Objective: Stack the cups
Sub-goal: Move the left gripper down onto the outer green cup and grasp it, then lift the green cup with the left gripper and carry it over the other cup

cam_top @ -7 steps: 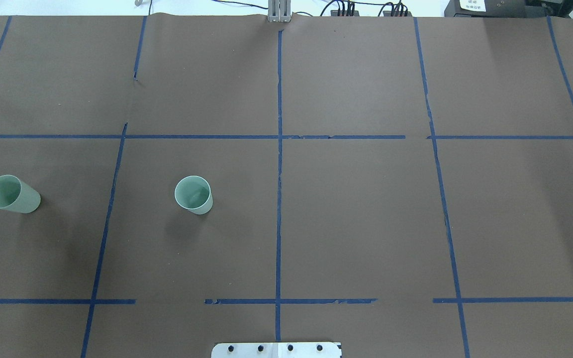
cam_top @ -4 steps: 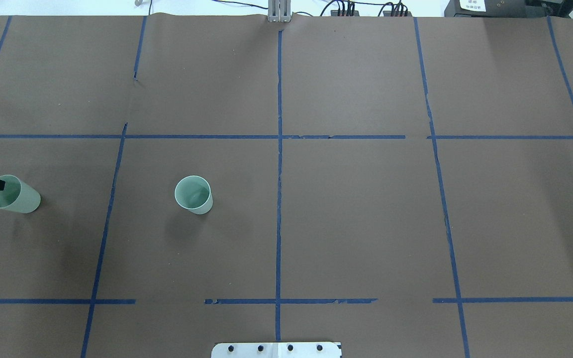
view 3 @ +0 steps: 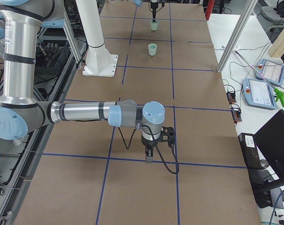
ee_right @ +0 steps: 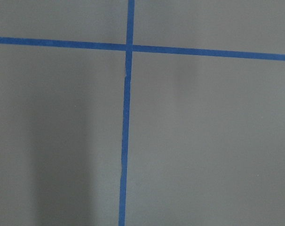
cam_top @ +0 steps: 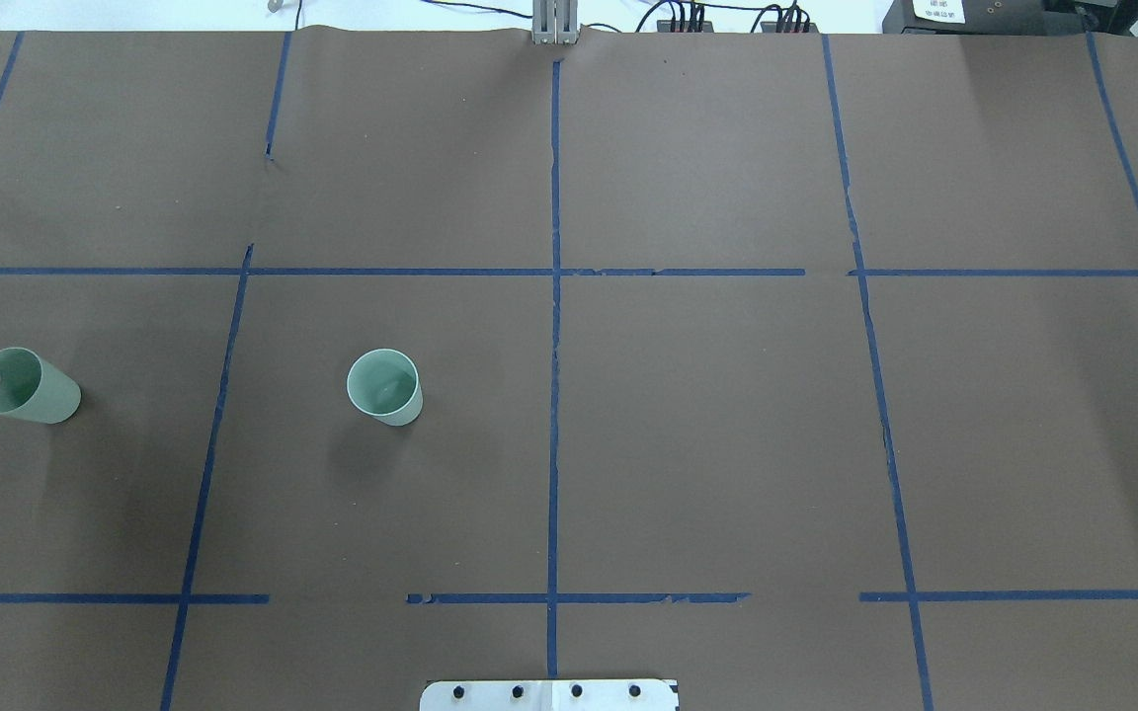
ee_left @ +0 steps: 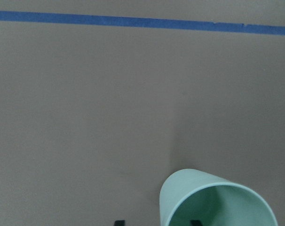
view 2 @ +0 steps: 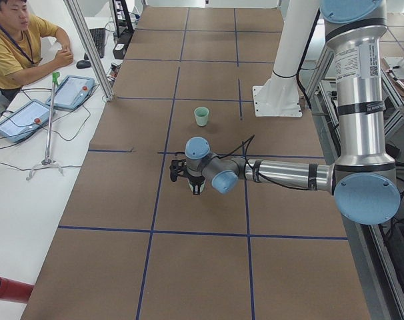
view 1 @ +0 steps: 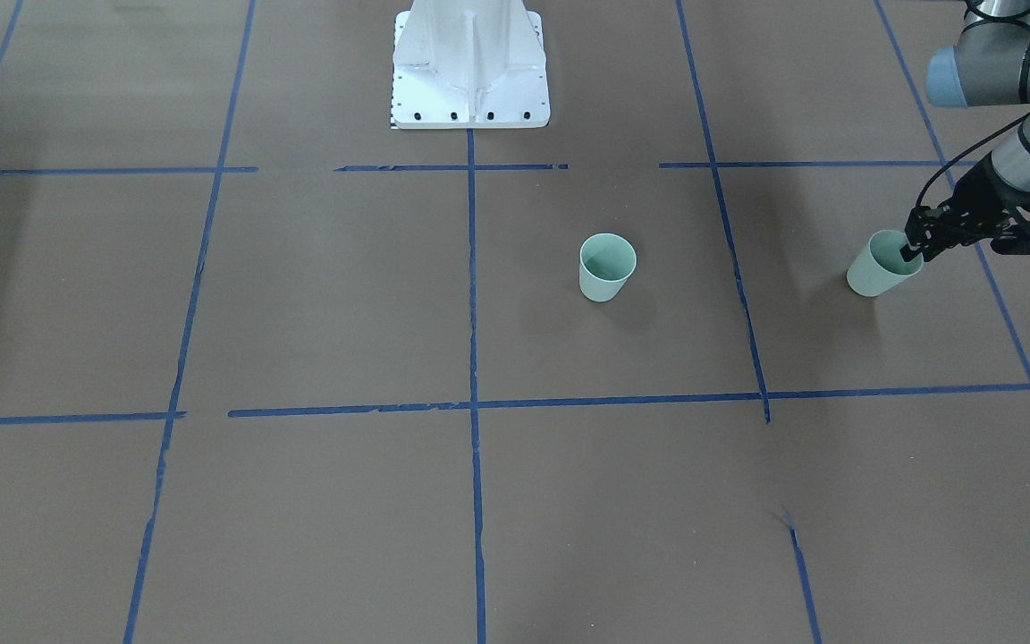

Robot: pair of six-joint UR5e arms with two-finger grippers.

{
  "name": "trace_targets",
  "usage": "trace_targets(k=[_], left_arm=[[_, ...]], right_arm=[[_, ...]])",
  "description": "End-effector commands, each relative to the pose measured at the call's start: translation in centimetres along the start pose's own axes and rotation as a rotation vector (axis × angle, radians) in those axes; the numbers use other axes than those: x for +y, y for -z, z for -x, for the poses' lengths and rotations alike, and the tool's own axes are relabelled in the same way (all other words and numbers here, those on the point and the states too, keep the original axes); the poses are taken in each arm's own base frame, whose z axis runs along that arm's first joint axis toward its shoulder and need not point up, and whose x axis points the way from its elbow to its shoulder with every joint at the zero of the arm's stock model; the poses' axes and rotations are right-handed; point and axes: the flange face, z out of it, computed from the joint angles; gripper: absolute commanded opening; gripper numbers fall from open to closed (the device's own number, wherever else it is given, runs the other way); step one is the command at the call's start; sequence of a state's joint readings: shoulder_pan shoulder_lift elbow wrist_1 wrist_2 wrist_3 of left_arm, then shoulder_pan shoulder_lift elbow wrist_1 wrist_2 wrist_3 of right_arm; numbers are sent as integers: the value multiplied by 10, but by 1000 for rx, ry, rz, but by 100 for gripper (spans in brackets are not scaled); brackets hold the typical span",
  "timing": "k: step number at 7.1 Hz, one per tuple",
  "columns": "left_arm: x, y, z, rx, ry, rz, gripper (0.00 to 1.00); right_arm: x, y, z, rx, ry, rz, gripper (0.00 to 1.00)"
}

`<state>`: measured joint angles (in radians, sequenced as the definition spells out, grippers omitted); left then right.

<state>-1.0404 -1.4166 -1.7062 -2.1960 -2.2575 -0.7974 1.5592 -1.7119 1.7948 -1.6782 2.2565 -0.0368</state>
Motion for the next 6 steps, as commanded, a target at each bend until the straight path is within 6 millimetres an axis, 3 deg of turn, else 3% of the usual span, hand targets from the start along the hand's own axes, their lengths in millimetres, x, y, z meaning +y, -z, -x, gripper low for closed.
trace_targets(k=[1, 3, 4, 5, 6], left_arm=[[-5, 4, -9, 10, 30, -12, 0], [-7, 39, -42, 24, 22, -31, 0], [-8, 69, -75, 17, 34, -27, 0], [-20, 106, -103, -2, 76, -35, 0], [-42, 140, -146, -11, 132, -43, 0]], right_arm=[[0, 0, 0, 0, -1, -1, 100], [0, 0, 0, 0, -1, -1, 100], [0, 0, 0, 0, -1, -1, 100], [0, 0, 0, 0, 1, 0, 100], [0, 0, 0, 0, 1, 0, 100]])
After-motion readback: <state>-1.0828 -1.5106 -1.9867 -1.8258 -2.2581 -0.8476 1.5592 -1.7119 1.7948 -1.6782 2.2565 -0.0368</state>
